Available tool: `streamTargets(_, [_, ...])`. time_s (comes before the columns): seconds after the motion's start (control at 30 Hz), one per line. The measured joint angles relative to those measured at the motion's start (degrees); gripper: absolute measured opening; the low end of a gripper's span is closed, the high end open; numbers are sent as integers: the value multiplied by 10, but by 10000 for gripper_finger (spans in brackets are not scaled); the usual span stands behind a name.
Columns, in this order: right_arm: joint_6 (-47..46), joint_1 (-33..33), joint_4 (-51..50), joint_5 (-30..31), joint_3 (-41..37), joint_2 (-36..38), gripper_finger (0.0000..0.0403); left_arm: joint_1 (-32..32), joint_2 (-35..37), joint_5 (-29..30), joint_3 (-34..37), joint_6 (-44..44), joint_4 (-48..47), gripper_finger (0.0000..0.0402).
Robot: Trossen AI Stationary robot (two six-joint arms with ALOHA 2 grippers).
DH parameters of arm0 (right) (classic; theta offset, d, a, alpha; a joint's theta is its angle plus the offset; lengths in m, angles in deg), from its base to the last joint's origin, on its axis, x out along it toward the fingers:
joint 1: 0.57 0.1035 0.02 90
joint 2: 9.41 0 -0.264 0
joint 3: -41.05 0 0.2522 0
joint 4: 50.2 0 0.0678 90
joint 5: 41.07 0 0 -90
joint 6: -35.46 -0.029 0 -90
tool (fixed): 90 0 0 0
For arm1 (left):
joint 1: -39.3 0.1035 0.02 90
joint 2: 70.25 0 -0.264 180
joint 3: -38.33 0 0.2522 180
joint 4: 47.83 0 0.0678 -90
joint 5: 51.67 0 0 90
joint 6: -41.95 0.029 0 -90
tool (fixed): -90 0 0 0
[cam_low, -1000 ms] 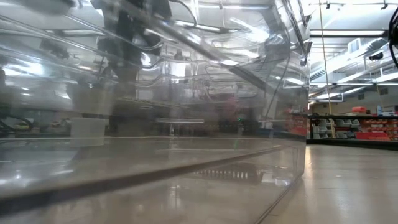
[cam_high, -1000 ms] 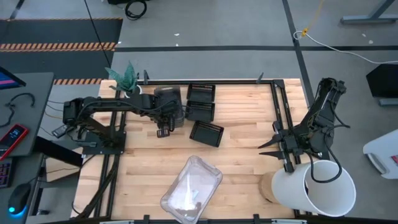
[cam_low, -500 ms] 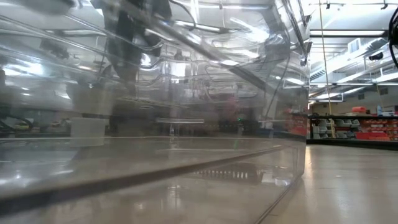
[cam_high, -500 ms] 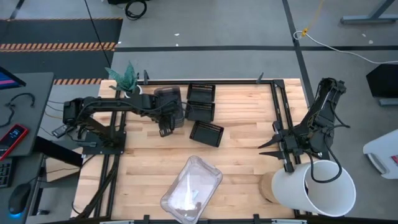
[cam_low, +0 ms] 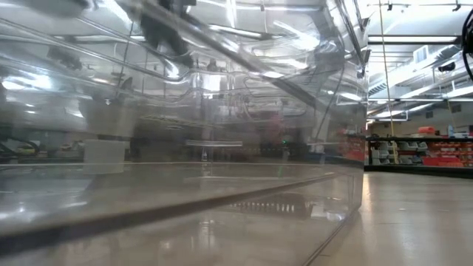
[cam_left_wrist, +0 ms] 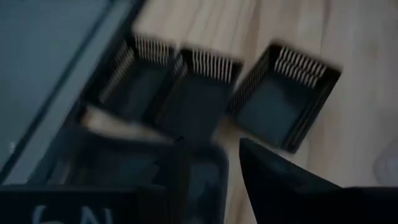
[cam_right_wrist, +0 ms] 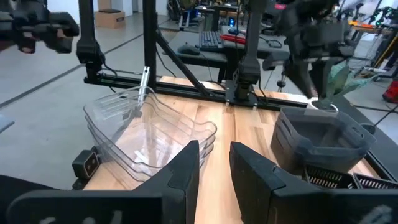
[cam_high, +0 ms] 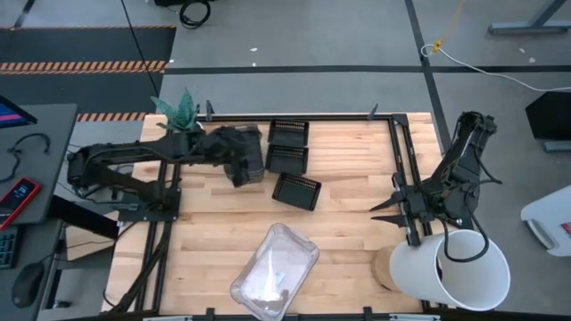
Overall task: Stack baskets by color
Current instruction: Stack the bottom black bin on top of the middle black bin
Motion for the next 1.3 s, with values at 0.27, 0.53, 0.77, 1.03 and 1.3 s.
streamTargets(0.27, [-6,-10,7,56,0,-13,95,-2,48,8,125,42,198,148])
streamTargets(0.53, [10,-70,73,144,0,-24,95,-8,47,10,245,56,431,132])
streamTargets(0.77, [44,-192,86,62,0,-31,85,-26,96,-1,280,58,513,118])
streamTargets(1.03, [59,-318,85,-63,0,-58,75,-75,147,-1,334,38,570,117])
streamTargets(1.3, [52,-391,95,-148,0,-103,74,-138,199,111,421,26,647,116])
